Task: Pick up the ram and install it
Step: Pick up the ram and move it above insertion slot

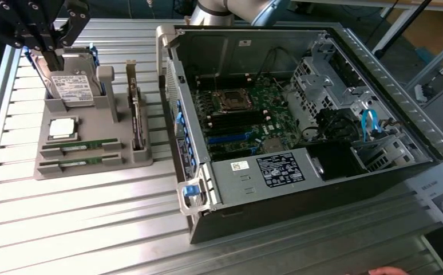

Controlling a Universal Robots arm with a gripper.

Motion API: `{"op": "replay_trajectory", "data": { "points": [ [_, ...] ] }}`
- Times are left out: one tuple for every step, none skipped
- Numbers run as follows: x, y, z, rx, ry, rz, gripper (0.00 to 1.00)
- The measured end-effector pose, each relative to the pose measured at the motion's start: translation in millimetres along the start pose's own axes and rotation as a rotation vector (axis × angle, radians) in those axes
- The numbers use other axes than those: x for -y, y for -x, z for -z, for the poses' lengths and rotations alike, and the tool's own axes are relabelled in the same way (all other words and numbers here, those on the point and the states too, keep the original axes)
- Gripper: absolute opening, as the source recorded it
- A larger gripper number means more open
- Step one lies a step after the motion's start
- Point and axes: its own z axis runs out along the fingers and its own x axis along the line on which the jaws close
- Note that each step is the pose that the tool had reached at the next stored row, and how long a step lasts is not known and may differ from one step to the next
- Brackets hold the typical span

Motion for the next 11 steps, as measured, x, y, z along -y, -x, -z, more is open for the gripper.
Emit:
{"op": "replay_trajectory", "data": {
  "points": [
    [0.0, 0.0, 0.0, -0.0005, 0.0003, 0.010, 0.10],
    [0.0, 0.0, 0.0, -0.0009, 0.0006, 0.018, 0.10],
    [0.0, 0.0, 0.0, -0.0012, 0.0009, 0.028, 0.10],
    [0.0, 0.0, 0.0, -0.0016, 0.0012, 0.037, 0.10],
    [0.0, 0.0, 0.0, -0.0022, 0.0016, 0.048, 0.10],
    [0.0, 0.0, 0.0, -0.0027, 0.0020, 0.060, 0.10],
    [0.0, 0.0, 0.0, -0.0032, 0.0023, 0.071, 0.10],
    [0.0, 0.0, 0.0, -0.0037, 0.0025, 0.081, 0.10],
    [0.0, 0.0, 0.0, -0.0041, 0.0029, 0.091, 0.10],
    [0.0, 0.0, 0.0, -0.0046, 0.0032, 0.101, 0.10],
    [0.0, 0.0, 0.0, -0.0050, 0.0034, 0.110, 0.10]
  ]
}}
